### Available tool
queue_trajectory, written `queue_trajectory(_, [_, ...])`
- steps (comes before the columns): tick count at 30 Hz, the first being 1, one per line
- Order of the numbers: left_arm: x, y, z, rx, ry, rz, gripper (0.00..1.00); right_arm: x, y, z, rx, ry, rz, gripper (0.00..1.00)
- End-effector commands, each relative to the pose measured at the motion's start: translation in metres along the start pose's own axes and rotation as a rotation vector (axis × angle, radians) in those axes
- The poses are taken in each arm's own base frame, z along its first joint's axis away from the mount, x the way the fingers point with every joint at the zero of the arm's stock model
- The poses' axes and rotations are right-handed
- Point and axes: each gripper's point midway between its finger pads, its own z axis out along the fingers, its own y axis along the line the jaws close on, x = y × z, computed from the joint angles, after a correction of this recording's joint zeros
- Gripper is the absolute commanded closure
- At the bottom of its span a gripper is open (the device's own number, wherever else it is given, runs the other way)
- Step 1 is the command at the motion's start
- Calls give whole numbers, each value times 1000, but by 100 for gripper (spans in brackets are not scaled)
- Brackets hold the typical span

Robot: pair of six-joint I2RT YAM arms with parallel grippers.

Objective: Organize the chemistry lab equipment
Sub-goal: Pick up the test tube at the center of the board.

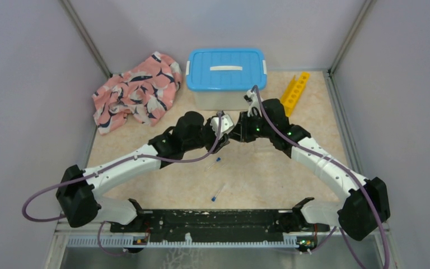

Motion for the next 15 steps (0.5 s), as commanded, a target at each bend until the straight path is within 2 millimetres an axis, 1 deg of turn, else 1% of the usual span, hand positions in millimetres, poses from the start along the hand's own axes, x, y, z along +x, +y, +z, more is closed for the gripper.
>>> queue_trajectory(1, [-15, 8, -11, -59, -57, -26, 46, -16, 1, -1, 24, -53, -26, 97])
queue_trajectory(3, [-15, 14, -15, -105, -67, -54, 41, -21, -1, 0, 40, -66, -30, 97])
queue_trajectory(4, [-18, 18, -18, -130, -89, -71, 39, -23, -2, 0, 49, -72, -31, 98])
queue_trajectory(7, [-22, 33, -29, -234, -127, -124, 32, -31, -8, 2, 88, -87, -45, 98])
queue_trajectory(10, [-24, 40, -36, -286, -152, -173, 28, -42, -14, 1, 138, -104, -66, 98])
queue_trajectory(12, [-22, 40, -36, -291, -139, -202, 26, -51, -20, -2, 191, -121, -88, 98])
queue_trajectory(15, [-14, 36, -30, -279, -91, -248, 25, -65, -30, -10, 278, -144, -122, 98])
